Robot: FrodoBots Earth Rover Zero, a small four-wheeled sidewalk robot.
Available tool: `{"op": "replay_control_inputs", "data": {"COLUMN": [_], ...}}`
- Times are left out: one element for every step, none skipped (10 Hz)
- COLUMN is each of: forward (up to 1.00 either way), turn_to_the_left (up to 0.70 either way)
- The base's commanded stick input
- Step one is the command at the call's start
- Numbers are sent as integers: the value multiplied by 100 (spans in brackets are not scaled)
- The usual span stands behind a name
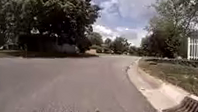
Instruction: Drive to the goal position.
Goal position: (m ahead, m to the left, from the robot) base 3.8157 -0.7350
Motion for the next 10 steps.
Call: {"op": "replay_control_inputs", "data": {"forward": [70, 70, 70, 70, 70, 70, 70, 70, 70, 70], "turn_to_the_left": [0, 0, 0, 0, 0, 0, 0, 0, 0, 0]}}
